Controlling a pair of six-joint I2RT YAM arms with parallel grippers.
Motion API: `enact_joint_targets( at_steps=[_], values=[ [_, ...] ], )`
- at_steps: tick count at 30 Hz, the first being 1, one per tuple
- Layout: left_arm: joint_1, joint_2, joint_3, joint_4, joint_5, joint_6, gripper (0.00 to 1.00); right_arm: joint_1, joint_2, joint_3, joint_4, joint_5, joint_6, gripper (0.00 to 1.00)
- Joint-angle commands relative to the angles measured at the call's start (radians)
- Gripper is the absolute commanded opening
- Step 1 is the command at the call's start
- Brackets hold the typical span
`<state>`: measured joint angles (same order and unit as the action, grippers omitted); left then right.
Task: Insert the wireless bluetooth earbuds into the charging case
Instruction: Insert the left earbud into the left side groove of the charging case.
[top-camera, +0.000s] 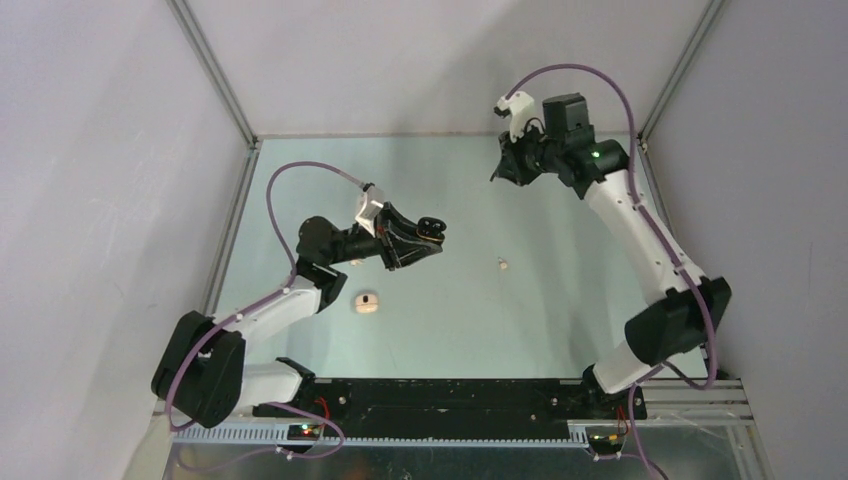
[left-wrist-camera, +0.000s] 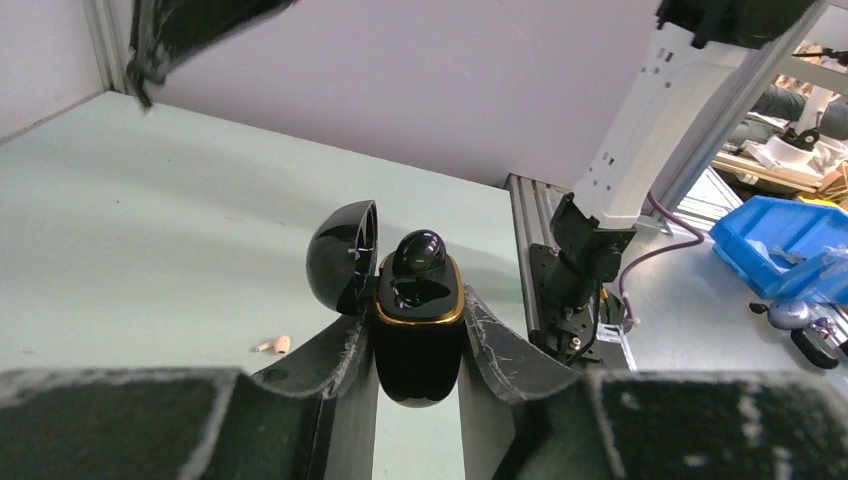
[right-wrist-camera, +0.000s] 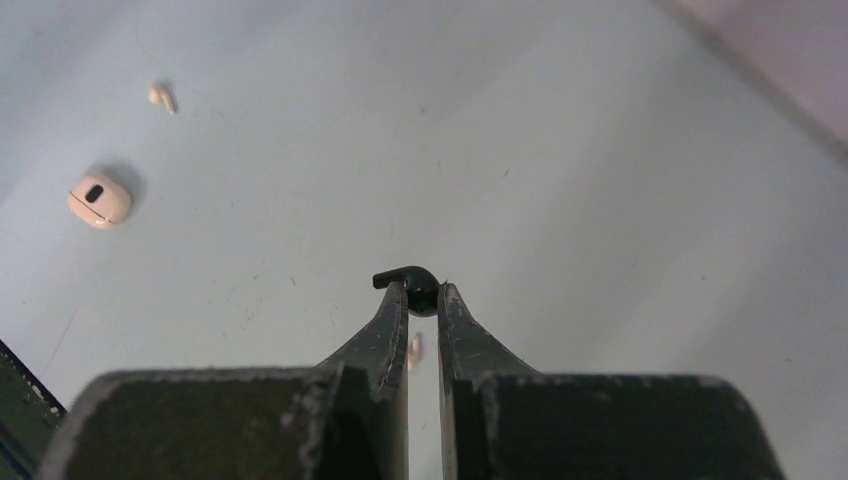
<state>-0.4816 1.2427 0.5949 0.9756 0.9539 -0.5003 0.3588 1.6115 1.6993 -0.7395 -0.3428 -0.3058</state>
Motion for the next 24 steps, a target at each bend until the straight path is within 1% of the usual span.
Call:
enact_joint_targets(
  at_steps=[1,6,10,13,14,17,20,24],
  values=[
    [-0.008,0.006,0.034,-0.008,-0.041,0.041,0.03,0.009,-0.118,-0.016,0.046,0.043,0.022,0.04],
    [-0.008,0.005,0.04,-0.03,-0.055,0.05,0.02,0.061,-0.227,-0.055,0.087,0.101,0.017,0.06],
    [-0.008,0.003,0.041,-0.056,-0.063,0.07,0.02,0.163,-0.323,-0.103,0.132,0.198,-0.023,0.07],
    [-0.008,0.003,0.042,-0.073,-0.066,0.087,0.02,0.273,-0.364,-0.142,0.176,0.274,-0.067,0.09],
    [-0.008,0.004,0.042,-0.074,-0.066,0.088,0.02,0.293,-0.377,-0.147,0.185,0.304,-0.073,0.09],
    [-0.008,0.007,0.046,-0.074,-0.06,0.084,0.02,0.377,-0.373,-0.135,0.184,0.323,-0.08,0.09],
    [-0.008,0.009,0.049,-0.075,-0.055,0.087,0.02,0.445,-0.327,-0.11,0.159,0.33,-0.081,0.08],
    [-0.008,0.008,0.049,-0.074,-0.037,0.086,0.02,0.506,-0.27,-0.08,0.142,0.342,-0.082,0.07]
  ],
)
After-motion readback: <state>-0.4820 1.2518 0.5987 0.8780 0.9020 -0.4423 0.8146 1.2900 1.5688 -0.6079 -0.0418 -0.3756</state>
